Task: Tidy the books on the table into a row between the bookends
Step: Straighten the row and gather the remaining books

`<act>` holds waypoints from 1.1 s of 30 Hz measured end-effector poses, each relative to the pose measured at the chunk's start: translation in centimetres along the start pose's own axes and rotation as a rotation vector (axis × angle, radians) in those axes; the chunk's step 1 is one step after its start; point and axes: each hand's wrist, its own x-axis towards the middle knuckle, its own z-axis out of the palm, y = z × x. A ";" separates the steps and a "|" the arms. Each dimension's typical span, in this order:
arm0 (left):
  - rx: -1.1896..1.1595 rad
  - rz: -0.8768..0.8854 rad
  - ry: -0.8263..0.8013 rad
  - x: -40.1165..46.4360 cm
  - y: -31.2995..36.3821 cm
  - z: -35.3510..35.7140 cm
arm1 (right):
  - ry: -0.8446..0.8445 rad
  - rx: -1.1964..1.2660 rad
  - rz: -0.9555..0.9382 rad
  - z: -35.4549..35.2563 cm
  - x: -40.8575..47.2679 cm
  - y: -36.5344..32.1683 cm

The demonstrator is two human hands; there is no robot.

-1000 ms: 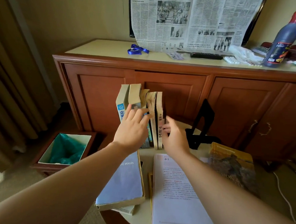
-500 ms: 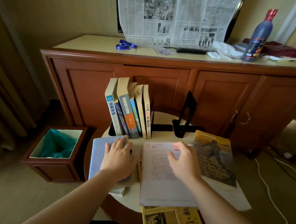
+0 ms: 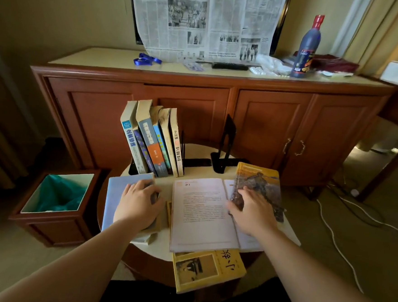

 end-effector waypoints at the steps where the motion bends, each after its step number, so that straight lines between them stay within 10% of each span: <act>1: -0.002 0.002 0.002 -0.1 0.1 -0.1 | 0.044 0.000 0.067 -0.5 0.2 0.3; 7: -0.048 -0.031 -0.140 0.8 -0.9 -0.4 | -0.110 0.255 0.622 -1.8 1.4 4.4; 13: -0.009 0.053 -0.317 0.6 -1.0 -2.1 | -0.094 0.386 0.637 -2.2 1.3 6.0; 33: 0.021 0.101 -0.178 0.5 -1.9 -0.4 | -0.113 0.679 0.551 -7.6 2.7 6.4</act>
